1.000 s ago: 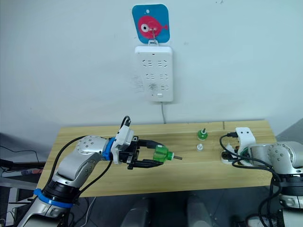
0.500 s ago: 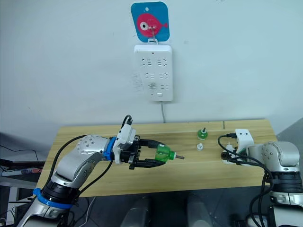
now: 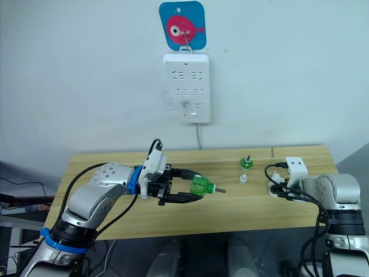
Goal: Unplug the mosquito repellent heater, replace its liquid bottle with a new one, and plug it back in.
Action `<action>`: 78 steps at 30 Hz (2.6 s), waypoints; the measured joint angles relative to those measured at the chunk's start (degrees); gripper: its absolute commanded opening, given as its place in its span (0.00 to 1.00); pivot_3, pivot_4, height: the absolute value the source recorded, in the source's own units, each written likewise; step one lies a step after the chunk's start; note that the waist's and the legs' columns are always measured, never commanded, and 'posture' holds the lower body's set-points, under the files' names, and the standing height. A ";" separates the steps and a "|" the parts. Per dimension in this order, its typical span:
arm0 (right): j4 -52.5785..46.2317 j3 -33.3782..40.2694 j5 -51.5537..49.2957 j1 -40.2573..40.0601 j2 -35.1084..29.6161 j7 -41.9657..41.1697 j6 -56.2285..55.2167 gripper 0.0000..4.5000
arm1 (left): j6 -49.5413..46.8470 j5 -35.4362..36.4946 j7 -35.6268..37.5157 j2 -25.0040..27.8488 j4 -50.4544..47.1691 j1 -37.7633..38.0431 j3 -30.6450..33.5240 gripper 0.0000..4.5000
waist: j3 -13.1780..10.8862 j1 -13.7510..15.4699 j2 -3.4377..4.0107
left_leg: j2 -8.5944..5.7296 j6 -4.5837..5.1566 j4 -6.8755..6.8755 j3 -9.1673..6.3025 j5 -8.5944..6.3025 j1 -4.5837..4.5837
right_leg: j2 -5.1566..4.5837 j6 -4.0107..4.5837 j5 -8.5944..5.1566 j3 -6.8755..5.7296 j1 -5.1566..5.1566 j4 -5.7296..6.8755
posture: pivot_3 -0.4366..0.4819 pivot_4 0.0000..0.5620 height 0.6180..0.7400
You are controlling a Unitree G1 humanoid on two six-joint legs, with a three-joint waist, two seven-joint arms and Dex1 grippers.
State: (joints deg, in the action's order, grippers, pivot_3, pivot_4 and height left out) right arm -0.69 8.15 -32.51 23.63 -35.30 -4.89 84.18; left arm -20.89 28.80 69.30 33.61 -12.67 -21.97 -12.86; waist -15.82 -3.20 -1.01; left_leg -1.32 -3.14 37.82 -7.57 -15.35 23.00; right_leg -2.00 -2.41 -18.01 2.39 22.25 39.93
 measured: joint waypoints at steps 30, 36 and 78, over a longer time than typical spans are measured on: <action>-46.82 16.21 -25.02 -13.54 2.01 -26.80 -23.63 0.65 | -34.04 19.27 -3.65 2.48 8.34 -15.71 13.89 0.52 | -0.01 -0.21 0.05 | 0.00 -0.05 -0.06 -0.03 0.02 0.03 | -0.03 -0.04 -0.01 -0.07 0.05 -0.05 | 0.44 0.40 0.94; -40.65 12.77 -30.08 -9.04 1.24 -27.49 -26.57 0.65 | -35.56 21.56 -3.42 3.76 6.51 -17.19 14.80 0.52 | -0.01 -0.07 0.04 | -0.01 -0.07 -0.01 -0.08 0.03 0.01 | -0.07 -0.03 -0.01 -0.05 0.04 -0.01 | 0.46 0.40 0.94; -35.69 8.63 -44.28 -6.70 -8.19 -25.54 -33.76 0.65 | -46.51 33.53 -11.55 0.27 6.46 -19.20 19.78 0.52 | 0.01 0.28 0.02 | -0.02 -0.26 0.04 -0.07 0.14 0.08 | -0.12 -0.05 0.00 -0.12 0.07 -0.03 | 0.46 0.37 0.94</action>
State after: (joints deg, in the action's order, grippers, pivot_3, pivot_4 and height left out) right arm -36.38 16.78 -76.79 16.94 -43.50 -30.43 50.43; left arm -67.39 62.34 57.74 33.88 -6.21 -41.17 6.92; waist -15.81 -2.92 -0.99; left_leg -1.33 -3.40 37.85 -7.64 -15.21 23.08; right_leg -2.12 -2.46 -18.01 2.27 22.32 39.90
